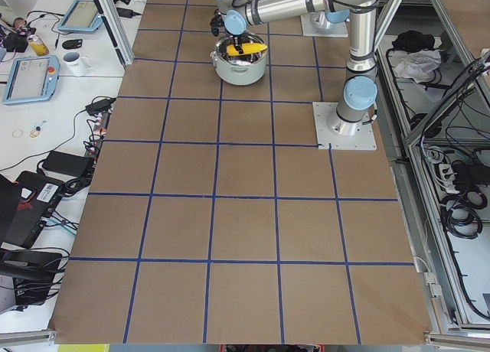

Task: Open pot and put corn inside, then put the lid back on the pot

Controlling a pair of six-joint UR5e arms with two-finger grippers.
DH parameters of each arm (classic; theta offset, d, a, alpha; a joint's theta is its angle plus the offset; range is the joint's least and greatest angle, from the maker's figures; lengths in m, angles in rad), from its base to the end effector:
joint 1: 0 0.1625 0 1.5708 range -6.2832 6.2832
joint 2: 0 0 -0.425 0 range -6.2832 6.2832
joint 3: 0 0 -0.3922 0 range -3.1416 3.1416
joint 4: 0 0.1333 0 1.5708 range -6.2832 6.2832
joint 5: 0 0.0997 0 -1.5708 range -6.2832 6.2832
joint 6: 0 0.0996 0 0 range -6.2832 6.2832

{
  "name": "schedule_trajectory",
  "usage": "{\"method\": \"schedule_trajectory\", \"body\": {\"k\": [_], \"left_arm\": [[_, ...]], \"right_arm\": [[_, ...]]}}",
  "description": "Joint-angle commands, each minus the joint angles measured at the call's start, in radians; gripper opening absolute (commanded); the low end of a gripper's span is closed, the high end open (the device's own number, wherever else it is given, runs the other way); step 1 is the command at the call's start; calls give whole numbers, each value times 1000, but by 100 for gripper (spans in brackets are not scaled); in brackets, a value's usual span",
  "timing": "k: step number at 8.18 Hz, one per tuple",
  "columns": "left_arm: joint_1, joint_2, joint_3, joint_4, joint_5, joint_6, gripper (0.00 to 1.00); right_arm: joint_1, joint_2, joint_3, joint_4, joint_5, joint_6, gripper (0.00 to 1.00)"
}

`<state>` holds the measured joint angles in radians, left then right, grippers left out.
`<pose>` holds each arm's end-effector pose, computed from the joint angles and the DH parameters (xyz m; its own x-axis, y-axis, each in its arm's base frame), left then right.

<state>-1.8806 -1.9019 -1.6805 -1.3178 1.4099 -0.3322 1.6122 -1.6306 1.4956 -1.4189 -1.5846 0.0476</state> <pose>-0.3167 -0.4997 0.2819 -0.9950 -0.0476 0.0879 -0.0264 0.9733 0.2278 0.1509 -0.4554 0.5383 -0.9999 0.0060 0.0146 0.0062 0.9998 0.0162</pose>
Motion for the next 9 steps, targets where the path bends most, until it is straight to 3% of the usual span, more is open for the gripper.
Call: {"method": "schedule_trajectory", "body": {"k": [1,2,3,6,8,9], "left_arm": [[0,-16,-2,5,7,1,0],[0,-9,-1,5,9,4,85],[0,-5,2,3,11,2,100],[5,43,13,-27,9,4,100],[20,107,36,-121,12,18,100],[32,131,73,-171,65,25,100]], "right_arm": [[0,0,0,0,0,0,38],[0,0,0,0,2,0,38],[0,0,0,0,2,0,38],[0,0,0,0,2,0,38],[0,0,0,0,3,0,38],[0,0,0,0,3,0,38]]}}
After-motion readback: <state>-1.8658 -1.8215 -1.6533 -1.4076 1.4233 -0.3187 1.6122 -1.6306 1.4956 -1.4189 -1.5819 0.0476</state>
